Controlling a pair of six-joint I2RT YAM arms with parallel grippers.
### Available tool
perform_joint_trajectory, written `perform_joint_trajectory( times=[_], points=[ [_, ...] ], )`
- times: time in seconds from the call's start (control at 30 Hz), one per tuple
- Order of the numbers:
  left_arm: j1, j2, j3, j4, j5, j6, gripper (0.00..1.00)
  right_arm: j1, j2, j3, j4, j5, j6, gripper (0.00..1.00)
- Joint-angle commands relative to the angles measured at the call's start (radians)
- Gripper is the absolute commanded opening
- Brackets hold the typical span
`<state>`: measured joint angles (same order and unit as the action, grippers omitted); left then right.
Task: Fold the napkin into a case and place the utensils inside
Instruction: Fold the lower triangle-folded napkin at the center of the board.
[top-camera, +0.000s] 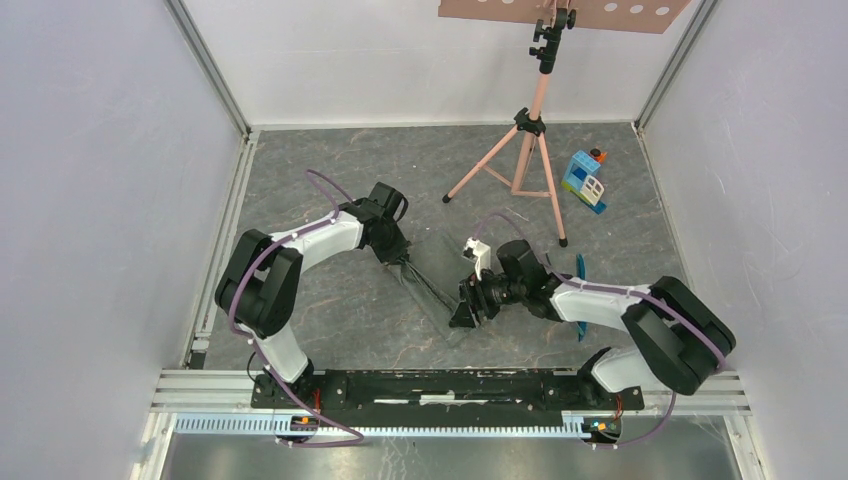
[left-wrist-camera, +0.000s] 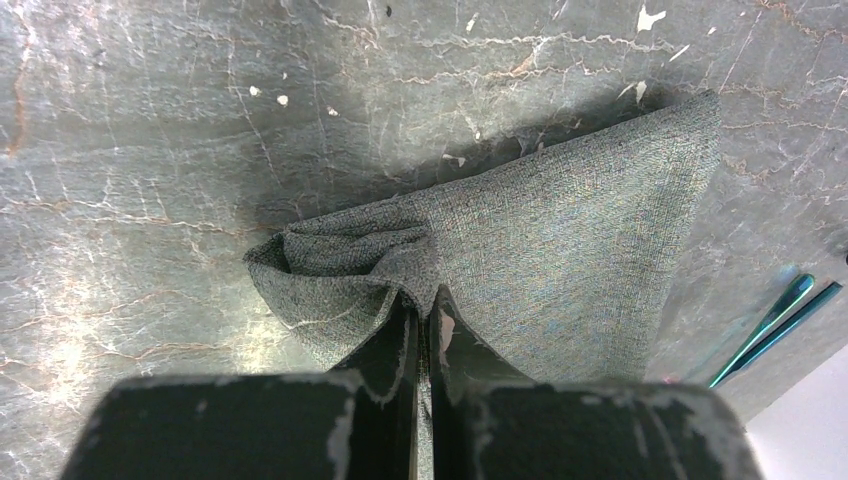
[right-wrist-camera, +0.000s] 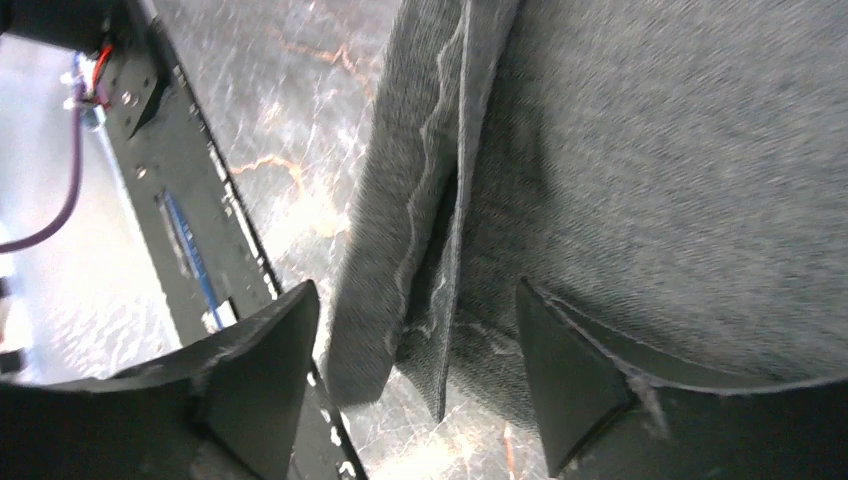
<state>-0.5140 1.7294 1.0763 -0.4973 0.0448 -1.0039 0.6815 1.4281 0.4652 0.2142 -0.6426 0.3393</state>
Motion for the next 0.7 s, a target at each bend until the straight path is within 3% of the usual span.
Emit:
perform_joint_trajectory(
  times=[0.0,0.2,0.37,0.47,0.57,0.67],
  points=[
    [0.003,0.007,0.039,-0.001,-0.039,0.039,0.02,0.041,-0.078,0.076,-0.040,0.171,-0.088,0.81],
    [0.003,0.004,0.042,-0.006,-0.040,0.041,0.02,0.139,-0.054,0.156,-0.105,0.379,-0.107,0.86],
    [0.003,0.003,0.040,-0.004,-0.035,0.041,0.02,0.187,-0.007,0.196,-0.141,0.554,-0.117,0.82],
    [0.002,0.001,0.040,0.000,-0.029,0.041,0.02,0.190,0.024,0.189,-0.101,0.572,-0.120,0.74],
    [0.003,-0.002,0.037,0.019,0.003,0.043,0.02,0.190,0.062,0.181,-0.047,0.570,-0.112,0.60],
    [0.005,-0.014,0.038,0.034,0.041,0.054,0.08,0.185,0.071,0.168,-0.008,0.590,-0.077,0.37]
  ],
)
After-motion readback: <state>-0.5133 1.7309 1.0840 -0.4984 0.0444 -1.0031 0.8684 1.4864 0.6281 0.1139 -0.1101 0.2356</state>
